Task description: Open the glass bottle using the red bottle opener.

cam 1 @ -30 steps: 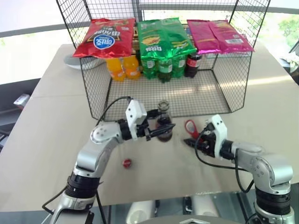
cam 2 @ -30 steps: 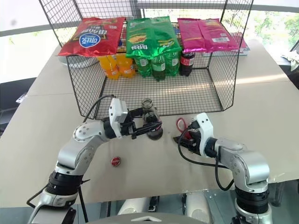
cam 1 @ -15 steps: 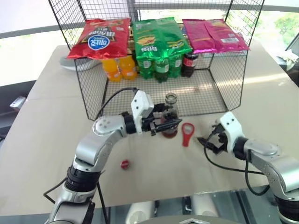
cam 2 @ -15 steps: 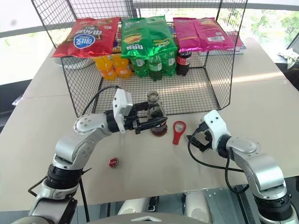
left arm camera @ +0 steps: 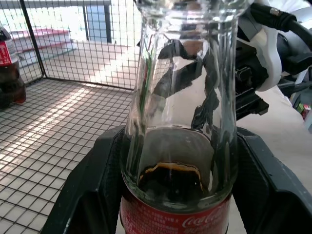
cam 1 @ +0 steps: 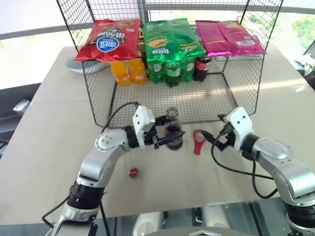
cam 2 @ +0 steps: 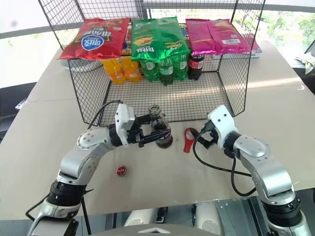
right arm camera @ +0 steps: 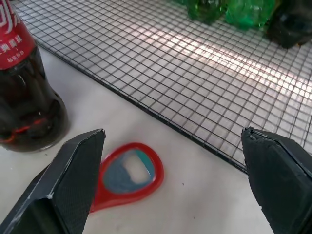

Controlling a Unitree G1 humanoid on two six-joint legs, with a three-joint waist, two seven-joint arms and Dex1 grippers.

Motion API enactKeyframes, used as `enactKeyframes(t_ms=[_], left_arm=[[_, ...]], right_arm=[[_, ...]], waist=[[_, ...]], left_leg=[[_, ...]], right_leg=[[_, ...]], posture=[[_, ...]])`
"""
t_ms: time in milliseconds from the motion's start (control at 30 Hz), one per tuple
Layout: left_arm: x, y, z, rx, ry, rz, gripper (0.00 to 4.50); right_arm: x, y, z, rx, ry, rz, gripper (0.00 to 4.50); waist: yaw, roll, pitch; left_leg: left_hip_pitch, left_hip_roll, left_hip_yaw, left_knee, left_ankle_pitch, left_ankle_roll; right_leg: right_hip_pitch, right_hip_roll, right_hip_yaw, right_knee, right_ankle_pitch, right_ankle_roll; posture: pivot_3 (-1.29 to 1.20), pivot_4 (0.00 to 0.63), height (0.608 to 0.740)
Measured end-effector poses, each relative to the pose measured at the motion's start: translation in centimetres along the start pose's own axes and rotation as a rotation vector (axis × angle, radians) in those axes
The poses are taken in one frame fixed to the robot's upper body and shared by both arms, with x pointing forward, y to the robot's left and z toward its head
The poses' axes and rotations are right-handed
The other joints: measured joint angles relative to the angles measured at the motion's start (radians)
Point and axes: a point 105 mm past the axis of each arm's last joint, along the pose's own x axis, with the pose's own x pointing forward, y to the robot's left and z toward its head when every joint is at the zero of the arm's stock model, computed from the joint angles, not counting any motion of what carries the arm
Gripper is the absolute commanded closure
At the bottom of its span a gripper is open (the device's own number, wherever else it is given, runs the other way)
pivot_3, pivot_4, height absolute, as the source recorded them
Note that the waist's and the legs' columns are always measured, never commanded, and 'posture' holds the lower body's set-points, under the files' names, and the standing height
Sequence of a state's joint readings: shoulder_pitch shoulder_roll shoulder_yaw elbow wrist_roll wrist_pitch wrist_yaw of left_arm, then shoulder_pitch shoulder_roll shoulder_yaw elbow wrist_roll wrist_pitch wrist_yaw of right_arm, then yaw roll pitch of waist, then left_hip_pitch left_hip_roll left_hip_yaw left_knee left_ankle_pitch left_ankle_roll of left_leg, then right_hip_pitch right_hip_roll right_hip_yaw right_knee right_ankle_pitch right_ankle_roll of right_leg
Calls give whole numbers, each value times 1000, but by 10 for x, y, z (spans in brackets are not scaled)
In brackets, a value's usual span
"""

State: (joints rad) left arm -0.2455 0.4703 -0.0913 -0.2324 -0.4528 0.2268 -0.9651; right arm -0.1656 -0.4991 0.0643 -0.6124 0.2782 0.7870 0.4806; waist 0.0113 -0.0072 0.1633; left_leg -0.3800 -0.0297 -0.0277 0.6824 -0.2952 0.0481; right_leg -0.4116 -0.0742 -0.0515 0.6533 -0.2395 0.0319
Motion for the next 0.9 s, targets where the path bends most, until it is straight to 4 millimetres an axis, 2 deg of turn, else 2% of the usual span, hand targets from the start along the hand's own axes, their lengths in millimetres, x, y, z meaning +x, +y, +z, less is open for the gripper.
enactKeyframes(t_ms=[633, 900], left_arm=[[-6, 6, -3, 21, -32, -22, 2133], [-2, 20, -2, -14, -34, -11, 2133]], right_arm=[[-1, -1, -3, -1, -5, -19, 9], [-1, -2, -4, 0, -8, -24, 9]], waist=[[-1, 0, -1], [-1, 0, -1]], left_leg=[[2, 5, 0, 0, -2, 4], [2, 5, 0, 2, -2, 4]], right_leg=[[0, 5, 0, 3, 3, -5], [0, 5, -1, 4, 3, -5]], posture=[[0, 150, 740], [0, 150, 740]])
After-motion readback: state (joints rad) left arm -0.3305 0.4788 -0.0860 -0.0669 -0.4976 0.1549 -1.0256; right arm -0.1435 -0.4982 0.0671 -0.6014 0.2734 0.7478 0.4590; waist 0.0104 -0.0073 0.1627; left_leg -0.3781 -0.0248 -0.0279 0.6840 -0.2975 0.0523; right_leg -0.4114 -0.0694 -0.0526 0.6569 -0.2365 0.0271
